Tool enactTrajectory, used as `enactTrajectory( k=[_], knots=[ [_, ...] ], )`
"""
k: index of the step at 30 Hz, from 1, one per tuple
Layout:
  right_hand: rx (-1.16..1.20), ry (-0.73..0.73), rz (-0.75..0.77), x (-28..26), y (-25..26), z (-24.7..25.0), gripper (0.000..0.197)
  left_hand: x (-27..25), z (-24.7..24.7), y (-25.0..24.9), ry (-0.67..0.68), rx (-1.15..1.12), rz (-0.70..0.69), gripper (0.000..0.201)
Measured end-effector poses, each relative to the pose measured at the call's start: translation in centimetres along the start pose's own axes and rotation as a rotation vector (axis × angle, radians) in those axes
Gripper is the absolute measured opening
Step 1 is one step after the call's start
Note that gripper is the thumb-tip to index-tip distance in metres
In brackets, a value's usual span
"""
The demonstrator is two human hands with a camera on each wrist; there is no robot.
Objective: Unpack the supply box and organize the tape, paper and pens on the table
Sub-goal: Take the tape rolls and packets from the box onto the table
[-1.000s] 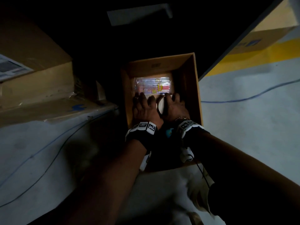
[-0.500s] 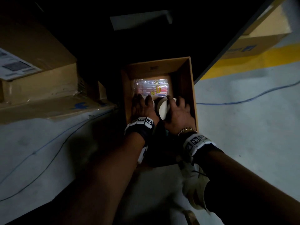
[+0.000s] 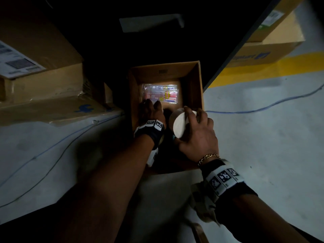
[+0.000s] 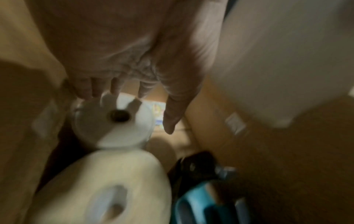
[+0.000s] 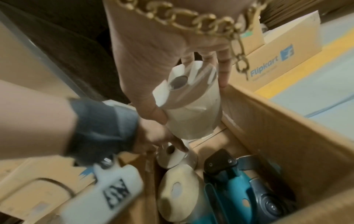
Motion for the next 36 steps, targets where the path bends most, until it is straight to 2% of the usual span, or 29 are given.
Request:
enactTrajectory(
  k=[4,11,15,19,25,31,36],
  knots=[
    [-0.021,-0.001,0.010,-0.2,-0.2,0.1,0.105,0.1,-0.4,-0.2,-0.091,0.037,0.010,0.060],
    [-0.036,-0.003,0.020,-0.2,-0.3,0.2,0.104,0.5,0.2,-0.2,-0.113,0.085,0.019,0.061],
    [-0.017,-0.017,-0.003,0.0,-0.2,0.7,0.105,0.3,1.5,-0.7,-0.084,0.039,-0.067,0.082],
    [-0.001,-0.017,-0.011,-0.1,0.2,2.0,0.108,-1.5,4.3,-1.6,-0.148,0.019,-0.149,0.089],
    [0.016,-0.085,0.024,-2.1,2.6,6.3,0.112,-7.5,11.8,-1.6,-0.305,0.032,-0.194,0.106],
    [0.056,-0.168,0.119,-6.0,7.3,12.7,0.109,-16.4,20.1,-0.2,-0.400,0.074,-0.280,0.104],
    [0.008,-0.233,0.235,-10.7,12.9,18.6,0.105,-24.8,27.8,2.1,-0.570,0.070,-0.360,0.108]
  ],
)
Point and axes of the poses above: each hand's wrist, its own x-axis towards the middle knuckle, its own z-axis out of the back of the hand, y = z × x, the point moved 8 cm from there along x, towards the middle knuckle, and after that the axes turned 9 degrees about x, right-handed, at the moved point
